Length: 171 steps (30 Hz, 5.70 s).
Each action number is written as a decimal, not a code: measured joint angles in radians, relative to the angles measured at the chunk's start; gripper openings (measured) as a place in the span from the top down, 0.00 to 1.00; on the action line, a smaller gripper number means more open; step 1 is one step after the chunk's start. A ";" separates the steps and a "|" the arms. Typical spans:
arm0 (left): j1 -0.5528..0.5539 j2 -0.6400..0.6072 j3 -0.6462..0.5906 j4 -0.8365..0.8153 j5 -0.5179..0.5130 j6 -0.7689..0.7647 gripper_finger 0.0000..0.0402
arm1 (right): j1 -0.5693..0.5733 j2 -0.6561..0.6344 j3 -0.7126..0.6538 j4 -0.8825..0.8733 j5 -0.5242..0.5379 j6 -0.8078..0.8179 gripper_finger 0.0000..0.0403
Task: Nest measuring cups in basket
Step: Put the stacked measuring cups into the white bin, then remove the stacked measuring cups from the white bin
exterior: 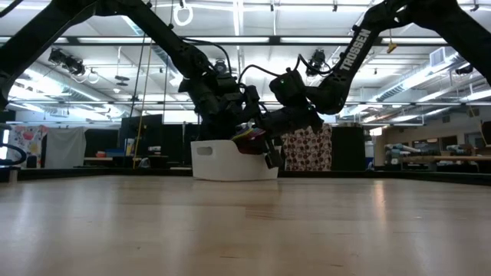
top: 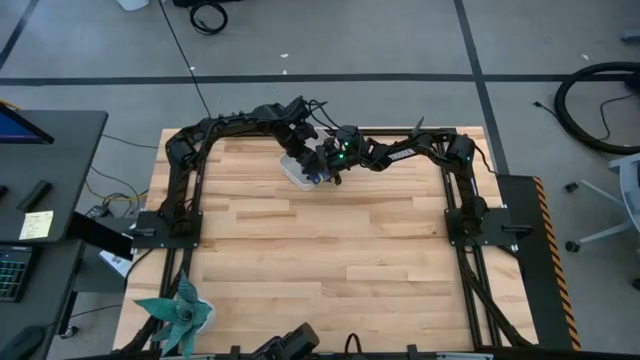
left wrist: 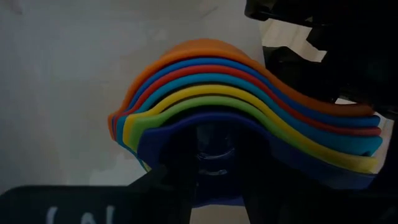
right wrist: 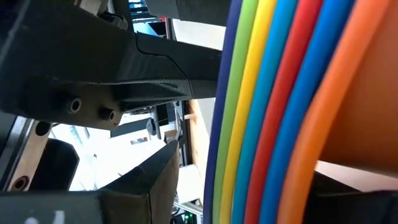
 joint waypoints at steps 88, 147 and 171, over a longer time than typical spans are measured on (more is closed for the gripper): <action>-0.005 0.001 -0.001 -0.003 -0.007 0.006 0.71 | -0.003 -0.135 0.207 -0.835 0.198 -0.403 0.51; -0.045 0.000 0.000 -0.060 -0.118 -0.003 0.71 | -0.005 -0.133 0.206 -0.776 0.330 -0.565 0.51; -0.067 0.022 -0.001 0.103 -0.241 0.234 0.71 | -0.005 -0.133 0.166 -0.714 0.279 -0.610 0.51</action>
